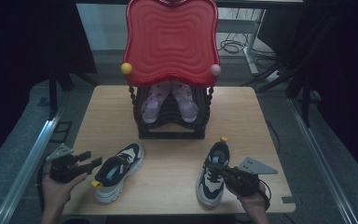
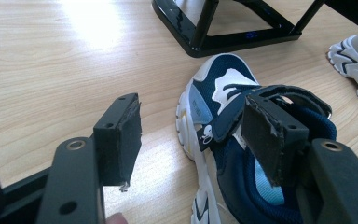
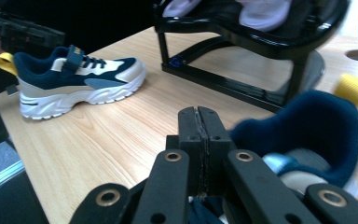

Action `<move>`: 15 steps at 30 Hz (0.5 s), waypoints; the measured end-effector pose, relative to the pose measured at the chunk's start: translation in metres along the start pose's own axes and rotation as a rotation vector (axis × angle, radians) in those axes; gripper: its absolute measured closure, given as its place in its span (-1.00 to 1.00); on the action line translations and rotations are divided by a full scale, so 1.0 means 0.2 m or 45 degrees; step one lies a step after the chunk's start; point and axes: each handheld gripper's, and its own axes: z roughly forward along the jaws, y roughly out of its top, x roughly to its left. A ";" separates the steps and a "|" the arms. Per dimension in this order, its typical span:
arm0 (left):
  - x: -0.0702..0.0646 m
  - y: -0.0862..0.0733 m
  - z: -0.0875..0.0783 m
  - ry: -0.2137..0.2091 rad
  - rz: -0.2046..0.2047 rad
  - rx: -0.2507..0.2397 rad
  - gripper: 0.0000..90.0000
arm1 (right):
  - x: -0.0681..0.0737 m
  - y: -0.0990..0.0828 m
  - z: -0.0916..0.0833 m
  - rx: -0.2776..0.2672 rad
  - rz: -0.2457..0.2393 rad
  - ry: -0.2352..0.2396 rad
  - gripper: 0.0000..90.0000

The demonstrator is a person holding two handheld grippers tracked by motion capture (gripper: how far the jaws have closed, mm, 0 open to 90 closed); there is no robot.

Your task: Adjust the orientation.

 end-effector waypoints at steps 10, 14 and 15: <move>-0.01 -0.01 0.01 -0.017 0.000 0.012 -0.16 | -0.08 -0.08 -0.10 0.017 0.038 -0.061 0.98; -0.01 -0.01 0.01 -0.014 -0.006 0.014 -0.16 | -0.10 -0.12 -0.12 0.033 0.035 -0.065 0.97; -0.01 -0.01 0.01 -0.013 -0.007 0.014 -0.16 | -0.11 -0.13 -0.13 0.039 0.039 -0.068 0.96</move>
